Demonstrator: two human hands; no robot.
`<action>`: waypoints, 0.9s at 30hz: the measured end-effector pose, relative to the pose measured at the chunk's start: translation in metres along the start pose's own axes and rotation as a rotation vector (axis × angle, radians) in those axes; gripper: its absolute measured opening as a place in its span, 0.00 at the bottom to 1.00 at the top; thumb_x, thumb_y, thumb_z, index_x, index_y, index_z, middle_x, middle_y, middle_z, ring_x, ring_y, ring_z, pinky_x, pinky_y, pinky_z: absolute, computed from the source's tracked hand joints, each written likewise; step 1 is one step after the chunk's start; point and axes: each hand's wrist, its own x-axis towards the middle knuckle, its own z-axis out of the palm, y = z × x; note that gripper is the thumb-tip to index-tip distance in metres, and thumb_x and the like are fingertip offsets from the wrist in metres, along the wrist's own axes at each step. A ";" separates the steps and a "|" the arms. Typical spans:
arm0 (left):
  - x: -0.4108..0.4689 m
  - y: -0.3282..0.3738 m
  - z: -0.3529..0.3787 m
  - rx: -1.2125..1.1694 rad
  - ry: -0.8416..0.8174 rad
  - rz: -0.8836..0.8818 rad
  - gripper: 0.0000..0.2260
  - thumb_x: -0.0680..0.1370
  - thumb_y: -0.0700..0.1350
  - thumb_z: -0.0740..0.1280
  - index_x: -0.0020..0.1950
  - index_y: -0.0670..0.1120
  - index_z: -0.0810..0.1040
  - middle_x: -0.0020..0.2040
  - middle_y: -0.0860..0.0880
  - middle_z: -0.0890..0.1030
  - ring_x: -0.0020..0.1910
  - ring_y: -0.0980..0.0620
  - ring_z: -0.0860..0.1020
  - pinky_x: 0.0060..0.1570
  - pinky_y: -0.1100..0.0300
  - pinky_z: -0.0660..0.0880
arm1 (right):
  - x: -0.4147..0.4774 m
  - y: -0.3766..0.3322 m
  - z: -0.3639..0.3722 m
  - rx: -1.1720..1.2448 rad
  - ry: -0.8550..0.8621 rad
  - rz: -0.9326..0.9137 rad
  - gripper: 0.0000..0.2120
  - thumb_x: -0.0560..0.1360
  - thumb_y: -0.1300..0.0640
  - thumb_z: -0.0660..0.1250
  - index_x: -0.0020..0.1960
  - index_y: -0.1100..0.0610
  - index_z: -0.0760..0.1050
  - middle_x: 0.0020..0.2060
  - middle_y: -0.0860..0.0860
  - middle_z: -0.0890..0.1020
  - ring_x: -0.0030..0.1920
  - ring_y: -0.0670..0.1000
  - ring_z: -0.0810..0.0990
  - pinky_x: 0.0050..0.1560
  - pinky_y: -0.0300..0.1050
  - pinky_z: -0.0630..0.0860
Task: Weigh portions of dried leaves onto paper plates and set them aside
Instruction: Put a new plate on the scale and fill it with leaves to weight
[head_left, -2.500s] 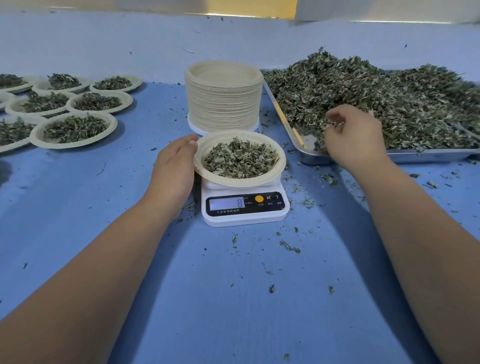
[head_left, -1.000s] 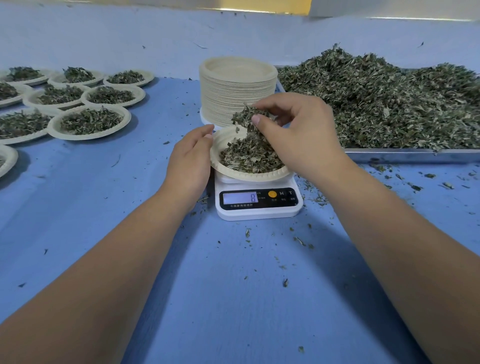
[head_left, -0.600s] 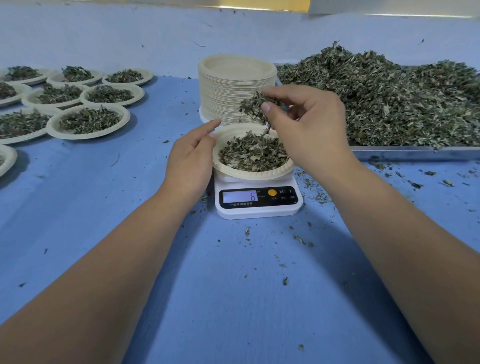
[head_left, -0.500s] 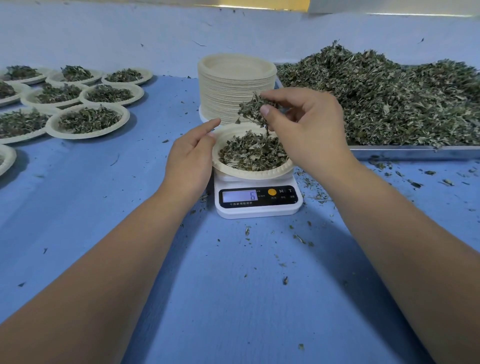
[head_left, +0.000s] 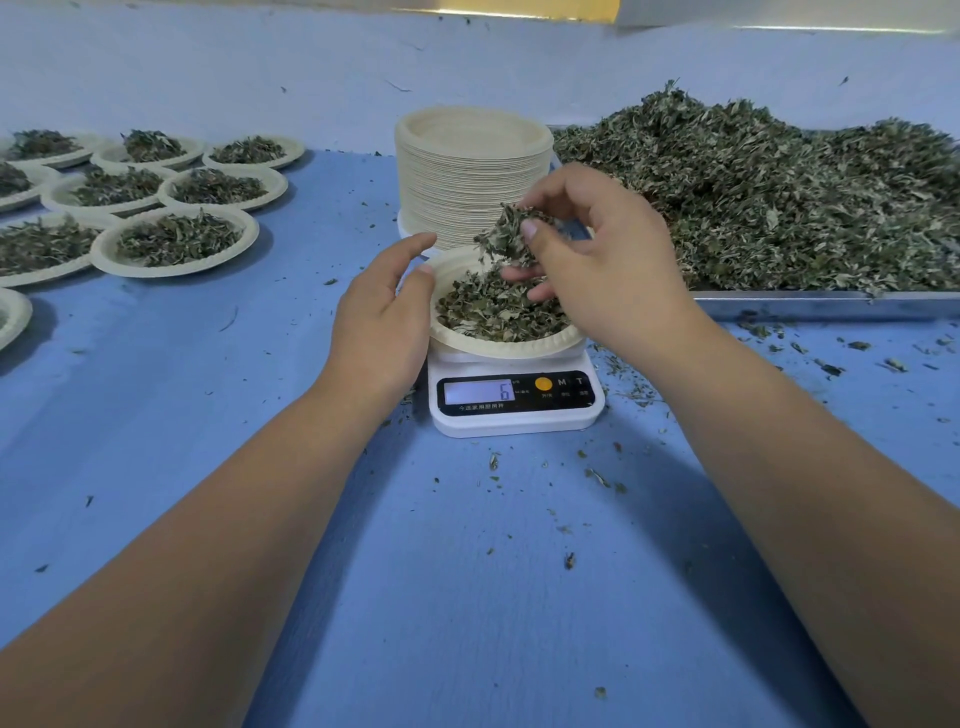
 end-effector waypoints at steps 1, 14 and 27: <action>-0.001 0.001 0.000 0.008 0.000 0.019 0.18 0.80 0.51 0.59 0.69 0.59 0.78 0.59 0.63 0.79 0.60 0.70 0.75 0.62 0.68 0.70 | 0.000 0.000 0.000 -0.001 -0.009 0.002 0.10 0.81 0.64 0.65 0.49 0.49 0.76 0.53 0.56 0.79 0.37 0.49 0.87 0.31 0.42 0.80; -0.017 0.027 0.008 0.007 -0.040 0.243 0.15 0.77 0.42 0.75 0.59 0.58 0.82 0.52 0.66 0.84 0.58 0.68 0.80 0.60 0.69 0.75 | -0.001 0.000 0.004 -0.087 -0.070 -0.002 0.08 0.76 0.62 0.72 0.53 0.54 0.83 0.42 0.44 0.83 0.28 0.44 0.74 0.45 0.58 0.83; -0.005 0.019 0.007 0.249 -0.080 0.213 0.13 0.82 0.49 0.68 0.67 0.55 0.81 0.68 0.56 0.79 0.76 0.58 0.67 0.76 0.58 0.62 | 0.008 0.009 -0.010 0.028 0.118 -0.027 0.08 0.77 0.66 0.70 0.52 0.56 0.81 0.43 0.48 0.85 0.40 0.48 0.87 0.42 0.49 0.83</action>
